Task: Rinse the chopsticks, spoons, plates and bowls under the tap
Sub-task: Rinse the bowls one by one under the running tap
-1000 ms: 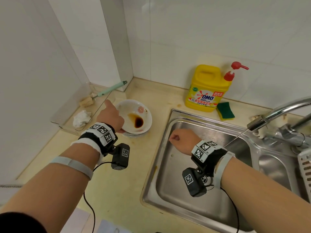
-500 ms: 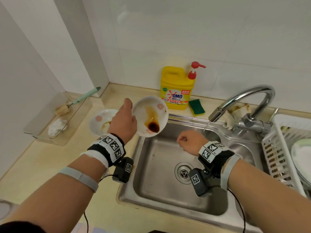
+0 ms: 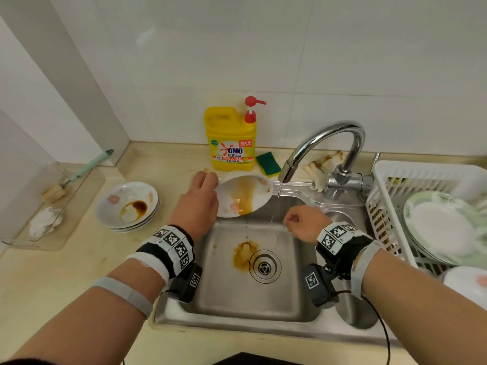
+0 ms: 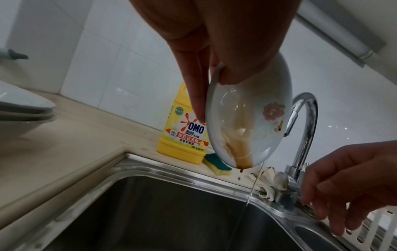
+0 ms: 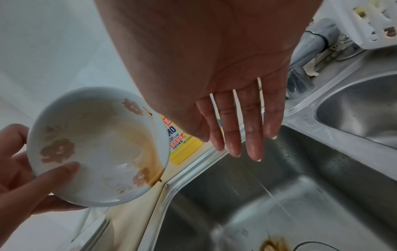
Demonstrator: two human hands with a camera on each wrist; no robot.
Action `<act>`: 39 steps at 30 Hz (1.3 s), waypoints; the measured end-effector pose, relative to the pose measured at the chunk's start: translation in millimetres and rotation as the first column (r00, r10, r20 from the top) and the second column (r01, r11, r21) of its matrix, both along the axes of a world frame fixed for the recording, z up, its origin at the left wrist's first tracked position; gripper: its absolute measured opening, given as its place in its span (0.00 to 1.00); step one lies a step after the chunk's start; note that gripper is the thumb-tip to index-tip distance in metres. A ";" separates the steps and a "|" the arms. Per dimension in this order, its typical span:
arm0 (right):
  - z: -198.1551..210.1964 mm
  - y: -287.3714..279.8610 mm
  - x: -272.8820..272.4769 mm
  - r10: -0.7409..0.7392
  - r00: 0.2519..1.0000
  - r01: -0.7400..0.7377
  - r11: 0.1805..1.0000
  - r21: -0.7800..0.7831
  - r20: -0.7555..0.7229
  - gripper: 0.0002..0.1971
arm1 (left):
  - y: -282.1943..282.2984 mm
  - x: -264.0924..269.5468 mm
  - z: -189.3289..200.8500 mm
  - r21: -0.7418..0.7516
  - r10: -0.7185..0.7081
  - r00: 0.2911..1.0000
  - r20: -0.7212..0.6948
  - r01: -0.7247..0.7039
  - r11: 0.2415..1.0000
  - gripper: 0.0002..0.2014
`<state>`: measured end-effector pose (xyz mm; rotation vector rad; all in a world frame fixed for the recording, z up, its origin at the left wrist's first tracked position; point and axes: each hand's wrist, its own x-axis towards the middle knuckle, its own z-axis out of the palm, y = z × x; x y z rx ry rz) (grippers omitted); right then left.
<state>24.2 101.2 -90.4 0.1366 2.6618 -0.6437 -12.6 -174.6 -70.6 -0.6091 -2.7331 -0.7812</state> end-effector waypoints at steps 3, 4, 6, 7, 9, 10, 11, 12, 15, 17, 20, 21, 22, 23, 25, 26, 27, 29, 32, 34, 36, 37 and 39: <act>-1.9 4.2 0.8 -0.003 1.000 0.003 1.000 -0.013 -0.001 0.10 | 5.3 2.7 0.7 0.003 -0.020 1.000 -0.009 0.020 1.000 0.10; -2.7 5.2 0.6 -0.004 1.000 0.004 1.000 -0.018 -0.002 0.10 | 6.1 3.3 1.0 0.009 -0.019 1.000 -0.004 0.020 1.000 0.09; -5.0 6.4 -1.6 -0.009 1.000 0.009 1.000 -0.028 0.001 0.10 | 6.2 3.8 0.5 0.014 -0.010 1.000 0.009 0.010 1.000 0.09; -6.0 6.6 -3.1 -0.009 1.000 0.009 0.999 -0.032 0.005 0.10 | 5.5 3.4 -0.2 0.018 -0.001 1.000 0.016 0.001 1.000 0.10; -8.8 7.3 -6.1 -0.009 1.000 0.010 0.999 -0.040 0.012 0.10 | 3.7 2.2 -2.4 0.034 0.023 0.999 0.042 -0.024 0.999 0.11; -10.7 7.7 -7.3 -0.011 1.000 0.011 0.999 -0.046 0.015 0.10 | 3.0 1.3 -4.1 0.042 0.036 0.997 0.063 -0.039 0.998 0.11; -12.8 8.1 -8.7 -0.011 1.000 0.012 0.999 -0.052 0.017 0.09 | 2.3 0.7 -6.0 0.050 0.052 0.995 0.089 -0.056 0.997 0.11; -15.4 8.5 -10.4 -0.011 1.000 0.012 0.998 -0.057 0.021 0.09 | 1.7 -0.5 -8.4 0.061 0.072 0.990 0.120 -0.080 0.995 0.11; -24.3 10.7 -16.8 -0.037 0.998 0.042 0.993 -0.108 0.047 0.08 | 0.5 -7.2 -17.8 0.080 0.155 0.963 0.220 -0.176 0.981 0.13; -31.3 12.5 -21.6 -0.080 0.995 0.090 0.978 -0.189 0.063 0.08 | 2.7 -12.8 -23.3 0.088 0.187 0.939 0.288 -0.221 0.971 0.15; -42.7 12.7 -30.8 -0.153 0.985 0.169 0.931 -0.324 0.073 0.08 | 8.5 -22.0 -29.3 0.089 0.186 0.916 0.356 -0.231 0.969 0.15; -45.6 12.3 -34.2 -0.181 0.981 0.195 0.908 -0.371 0.074 0.07 | 10.2 -25.7 -31.4 0.093 0.180 0.910 0.373 -0.230 0.969 0.15; -48.1 12.2 -38.2 -0.199 0.978 0.210 0.888 -0.409 0.069 0.06 | 12.1 -29.6 -33.1 0.094 0.174 0.904 0.390 -0.227 0.969 0.14; -50.1 12.0 -42.7 -0.209 0.976 0.215 0.874 -0.436 0.063 0.04 | 14.2 -33.4 -35.0 0.092 0.167 0.900 0.402 -0.221 0.971 0.14; -53.1 11.8 -51.3 -0.232 0.971 0.231 0.845 -0.482 0.058 0.04 | 18.9 -40.2 -38.0 0.093 0.143 0.897 0.417 -0.199 0.976 0.14; -55.0 11.8 -54.9 -0.249 0.967 0.245 0.832 -0.498 0.059 0.04 | 21.4 -42.9 -38.9 0.096 0.131 0.896 0.425 -0.188 0.978 0.13; -56.4 11.2 -58.0 -0.265 0.962 0.258 0.822 -0.508 0.061 0.05 | 24.2 -45.0 -39.2 0.101 0.119 0.894 0.433 -0.179 0.979 0.13; -60.6 9.9 -62.3 -0.285 0.956 0.277 0.806 -0.523 0.067 0.04 | 29.7 -47.8 -39.9 0.126 0.093 0.882 0.461 -0.168 0.978 0.13; -65.4 9.1 -65.1 -0.288 0.954 0.284 0.768 -0.574 0.086 0.05 | 36.0 -50.6 -43.5 0.133 0.068 0.876 0.477 -0.148 0.980 0.13; -65.6 8.9 -67.0 -0.303 0.950 0.285 0.753 -0.593 0.073 0.08 | 38.3 -51.4 -46.4 0.181 0.035 0.856 0.516 -0.149 0.972 0.13; -64.9 8.2 -68.7 -0.345 0.937 0.311 0.743 -0.592 0.060 0.09 | 38.9 -51.9 -48.6 0.213 0.011 0.836 0.548 -0.153 0.965 0.13; -64.3 7.4 -69.5 -0.362 0.930 0.327 0.739 -0.590 0.063 0.10 | 39.3 -52.3 -49.2 0.214 0.008 0.835 0.551 -0.150 0.965 0.14; -61.7 5.9 -71.4 -0.359 0.931 0.330 0.760 -0.560 0.062 0.13 | 39.5 -53.7 -50.3 0.210 0.000 0.837 0.547 -0.138 0.968 0.14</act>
